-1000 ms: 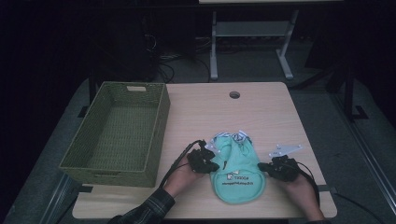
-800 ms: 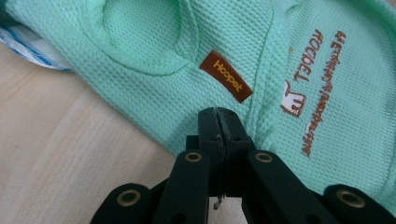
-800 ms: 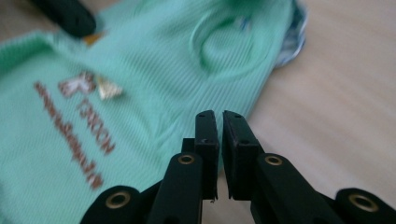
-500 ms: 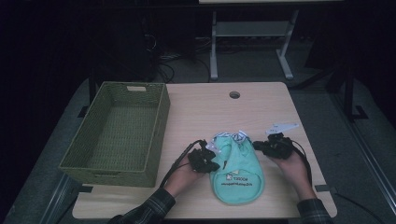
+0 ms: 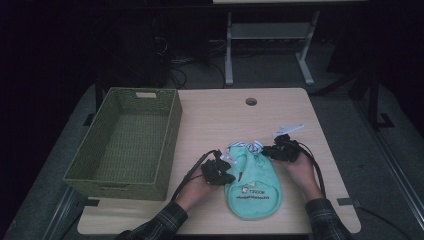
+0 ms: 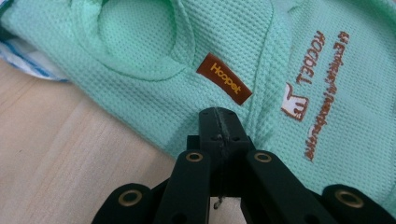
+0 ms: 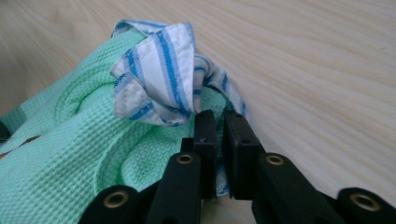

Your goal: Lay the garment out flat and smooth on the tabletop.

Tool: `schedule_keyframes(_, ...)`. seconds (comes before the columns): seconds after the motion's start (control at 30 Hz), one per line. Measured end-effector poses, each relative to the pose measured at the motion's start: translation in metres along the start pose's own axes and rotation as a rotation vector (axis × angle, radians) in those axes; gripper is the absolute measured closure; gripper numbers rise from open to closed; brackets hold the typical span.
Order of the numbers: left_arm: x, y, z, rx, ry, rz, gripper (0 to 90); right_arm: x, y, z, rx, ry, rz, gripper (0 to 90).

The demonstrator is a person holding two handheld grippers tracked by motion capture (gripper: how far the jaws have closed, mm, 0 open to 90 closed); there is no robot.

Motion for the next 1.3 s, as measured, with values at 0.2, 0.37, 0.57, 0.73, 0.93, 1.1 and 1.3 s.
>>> schedule_keyframes(0.2, -0.001, -0.001, 0.0, 0.004, 0.012, -0.009, 89.7, 0.002, -0.009, 0.006, -0.027, -0.001, 0.009, 73.2)
schedule_keyframes(0.37, -0.001, -0.001, -0.001, 0.002, 0.01, -0.008, 89.7, 0.002, -0.012, 0.006, 0.005, 0.026, 0.017, 81.6)
schedule_keyframes(0.57, -0.001, -0.001, 0.0, 0.004, 0.011, -0.009, 89.7, 0.002, -0.009, 0.008, 0.06, 0.094, 0.034, 85.8)
schedule_keyframes(0.73, -0.001, -0.001, 0.0, 0.003, 0.011, -0.008, 89.7, 0.0, 0.008, -0.009, 0.099, 0.071, 0.02, 85.8)
schedule_keyframes(0.93, -0.001, -0.001, 0.0, 0.0, 0.01, -0.008, 89.7, 0.003, 0.017, -0.03, 0.121, 0.029, 0.006, 89.2)
schedule_keyframes(1.1, 0.0, 0.0, 0.0, 0.006, 0.009, -0.006, 89.7, 0.014, 0.015, -0.036, 0.159, 0.028, 0.031, 87.9)
schedule_keyframes(1.3, 0.0, 0.0, 0.0, 0.015, 0.015, -0.006, 89.4, 0.014, 0.023, -0.031, 0.14, 0.014, -0.012, 88.0)
Point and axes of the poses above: each handheld gripper's, and its own axes: y roughly backward along the jaws, x roughly out of its underside, z roughly to its left, the point moved 10 cm from there along -y, roughly forward along the jaws, and after that the axes turned 4 degrees about y, right-handed, at the moved point
